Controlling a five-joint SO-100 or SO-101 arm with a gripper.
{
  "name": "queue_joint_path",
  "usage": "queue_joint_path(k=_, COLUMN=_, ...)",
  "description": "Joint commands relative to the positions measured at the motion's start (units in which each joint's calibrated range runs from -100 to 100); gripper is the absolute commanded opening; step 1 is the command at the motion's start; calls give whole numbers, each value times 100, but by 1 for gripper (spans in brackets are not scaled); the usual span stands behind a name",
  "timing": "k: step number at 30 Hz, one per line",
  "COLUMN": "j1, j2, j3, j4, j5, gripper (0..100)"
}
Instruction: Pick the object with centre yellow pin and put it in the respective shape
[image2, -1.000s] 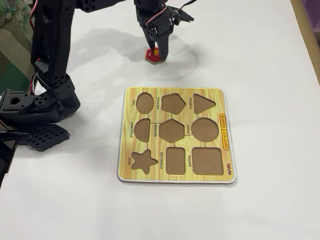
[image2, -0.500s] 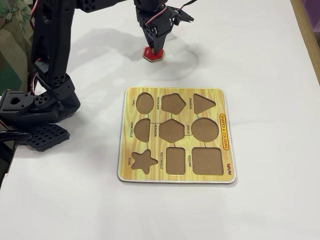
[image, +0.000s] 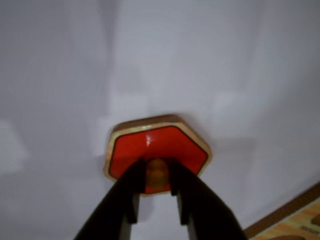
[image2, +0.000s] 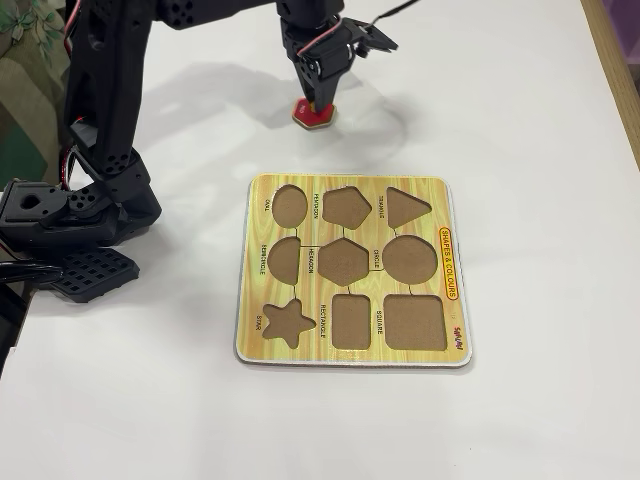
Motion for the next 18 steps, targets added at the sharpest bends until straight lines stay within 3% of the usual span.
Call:
queue_joint_path(k=1, j1=297, j2=-263, j3=-288, j4=-21, j5=14, gripper=2)
queue_joint_path(k=7, j1=756, j2=-664, j3=-180, j4=74, j5=88, gripper=2)
queue_joint_path(k=11, j1=1127, j2=-907, j3=-180, j4=74, j5=621, gripper=2)
queue_joint_path(k=18, j1=1918, j2=-1543, j3=441, j4=74, j5=1045, gripper=2)
